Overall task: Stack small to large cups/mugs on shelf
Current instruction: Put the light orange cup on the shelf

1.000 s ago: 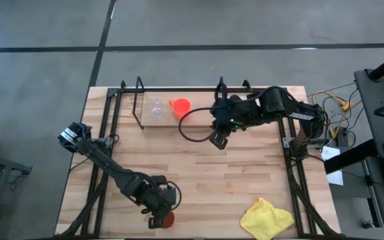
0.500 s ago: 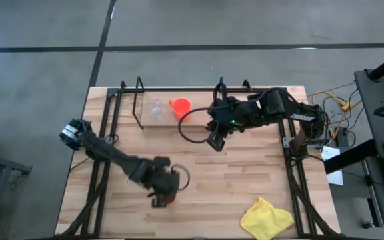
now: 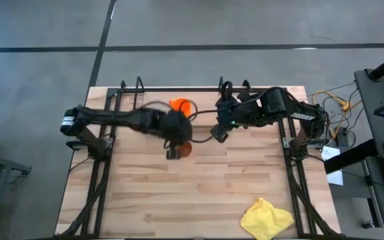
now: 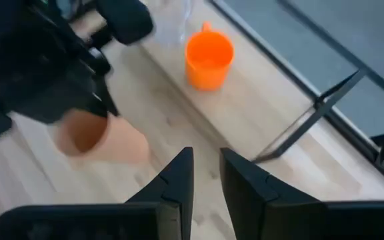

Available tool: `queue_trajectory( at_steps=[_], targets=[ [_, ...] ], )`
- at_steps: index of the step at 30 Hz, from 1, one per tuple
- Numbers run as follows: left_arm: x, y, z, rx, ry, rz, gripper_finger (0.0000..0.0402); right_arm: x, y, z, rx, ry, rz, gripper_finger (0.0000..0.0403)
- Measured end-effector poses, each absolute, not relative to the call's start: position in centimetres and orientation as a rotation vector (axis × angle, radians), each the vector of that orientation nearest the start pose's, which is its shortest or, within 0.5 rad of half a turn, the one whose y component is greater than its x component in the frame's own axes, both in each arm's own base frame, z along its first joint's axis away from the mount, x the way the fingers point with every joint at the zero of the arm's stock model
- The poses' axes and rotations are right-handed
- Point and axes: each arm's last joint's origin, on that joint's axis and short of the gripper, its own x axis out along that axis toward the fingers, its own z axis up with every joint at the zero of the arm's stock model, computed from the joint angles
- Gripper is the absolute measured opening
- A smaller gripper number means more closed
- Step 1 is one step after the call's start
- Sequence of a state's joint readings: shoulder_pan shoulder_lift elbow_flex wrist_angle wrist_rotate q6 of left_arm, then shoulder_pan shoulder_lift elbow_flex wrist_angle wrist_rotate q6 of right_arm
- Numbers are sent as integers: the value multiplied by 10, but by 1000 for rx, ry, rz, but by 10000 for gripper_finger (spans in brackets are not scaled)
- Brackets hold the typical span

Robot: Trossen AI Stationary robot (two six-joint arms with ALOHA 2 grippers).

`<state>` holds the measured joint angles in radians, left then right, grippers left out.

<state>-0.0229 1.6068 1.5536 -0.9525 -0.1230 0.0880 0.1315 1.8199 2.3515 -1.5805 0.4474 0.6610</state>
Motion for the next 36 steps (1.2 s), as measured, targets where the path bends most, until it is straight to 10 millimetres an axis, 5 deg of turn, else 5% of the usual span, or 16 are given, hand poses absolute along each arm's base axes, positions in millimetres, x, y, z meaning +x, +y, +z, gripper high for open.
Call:
queue_trajectory(
  at_steps=[8, 20, 36],
  targets=[
    [351, 45, 349, 213, 958, 114, 0, 311, 24, 455, 312, 817, -662, 68],
    [393, 110, 322, 197, 1017, 201, 0, 308, 12, 462, 169, 600, -984, 68],
    [387, 164, 334, 112, 950, 272, 0, 306, -9, 464, 143, 617, -1034, 68]
  ],
)
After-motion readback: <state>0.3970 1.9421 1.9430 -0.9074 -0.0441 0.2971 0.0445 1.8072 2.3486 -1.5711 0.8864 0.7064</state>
